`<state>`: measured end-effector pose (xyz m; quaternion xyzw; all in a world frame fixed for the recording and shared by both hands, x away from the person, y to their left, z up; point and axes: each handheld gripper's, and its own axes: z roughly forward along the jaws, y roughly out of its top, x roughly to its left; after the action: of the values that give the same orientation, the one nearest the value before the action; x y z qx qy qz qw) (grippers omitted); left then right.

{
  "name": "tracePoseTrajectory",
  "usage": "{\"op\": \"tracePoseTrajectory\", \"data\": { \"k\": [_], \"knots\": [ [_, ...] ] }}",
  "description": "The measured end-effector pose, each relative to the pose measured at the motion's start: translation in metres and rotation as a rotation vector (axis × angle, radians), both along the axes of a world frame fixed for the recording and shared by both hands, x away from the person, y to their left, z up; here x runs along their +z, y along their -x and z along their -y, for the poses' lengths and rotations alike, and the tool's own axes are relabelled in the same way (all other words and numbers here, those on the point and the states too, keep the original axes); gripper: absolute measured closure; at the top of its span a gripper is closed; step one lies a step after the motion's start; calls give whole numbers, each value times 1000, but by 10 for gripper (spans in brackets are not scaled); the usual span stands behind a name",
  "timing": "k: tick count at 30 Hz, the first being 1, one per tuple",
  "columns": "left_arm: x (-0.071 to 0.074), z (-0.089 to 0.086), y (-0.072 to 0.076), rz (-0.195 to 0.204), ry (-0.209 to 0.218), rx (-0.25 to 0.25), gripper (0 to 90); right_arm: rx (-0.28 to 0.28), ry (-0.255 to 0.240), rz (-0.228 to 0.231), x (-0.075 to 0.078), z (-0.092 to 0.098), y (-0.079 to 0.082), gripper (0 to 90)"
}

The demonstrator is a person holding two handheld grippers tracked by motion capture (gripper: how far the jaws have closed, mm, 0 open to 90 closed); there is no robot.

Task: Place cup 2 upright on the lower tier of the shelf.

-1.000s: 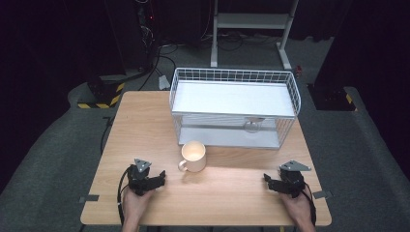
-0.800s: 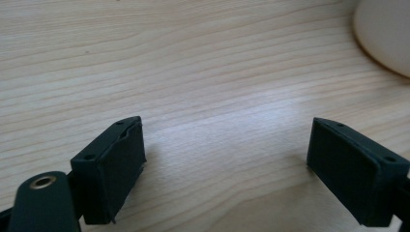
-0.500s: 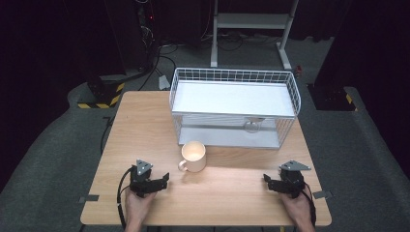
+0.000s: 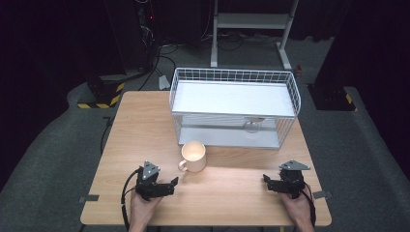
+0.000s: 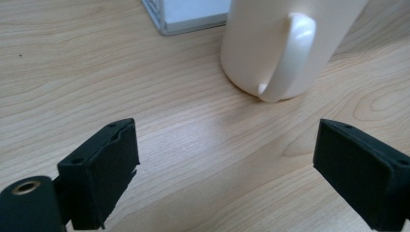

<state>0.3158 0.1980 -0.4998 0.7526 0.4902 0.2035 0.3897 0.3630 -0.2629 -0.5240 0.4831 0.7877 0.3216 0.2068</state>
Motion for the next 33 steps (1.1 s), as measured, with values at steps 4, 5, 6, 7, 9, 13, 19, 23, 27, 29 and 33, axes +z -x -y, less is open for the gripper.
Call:
{"op": "tracePoseTrajectory", "data": {
  "k": [4,5,6,7,9,13,19,23,27,29,33],
  "knots": [
    [1,7,-1,4,-3,-12,90,-4,1,0,0,0,0,142],
    [2,9,-2,5,0,-15,90,-4,0,-1,0,0,0,142],
    [4,13,-3,14,-11,-22,89,-4,0,0,0,0,0,142],
    [4,15,-3,15,-13,-29,89,-4,0,-1,0,0,0,142],
    [5,17,-4,17,-18,-36,88,-4,1,0,0,0,0,142],
    [8,25,-9,19,-15,-55,91,-4,0,0,0,0,0,142],
    [10,32,-14,20,-13,-67,93,-3,2,0,0,0,0,142],
    [11,36,-18,19,-14,-75,99,-3,1,0,0,0,0,142],
    [11,38,-21,14,-13,-84,119,-3,1,-1,0,0,0,142],
    [12,40,-23,13,-11,-87,126,-3,2,0,0,0,0,142],
    [14,43,-27,16,-15,-93,130,-3,2,0,0,0,0,142]
  ]
}}
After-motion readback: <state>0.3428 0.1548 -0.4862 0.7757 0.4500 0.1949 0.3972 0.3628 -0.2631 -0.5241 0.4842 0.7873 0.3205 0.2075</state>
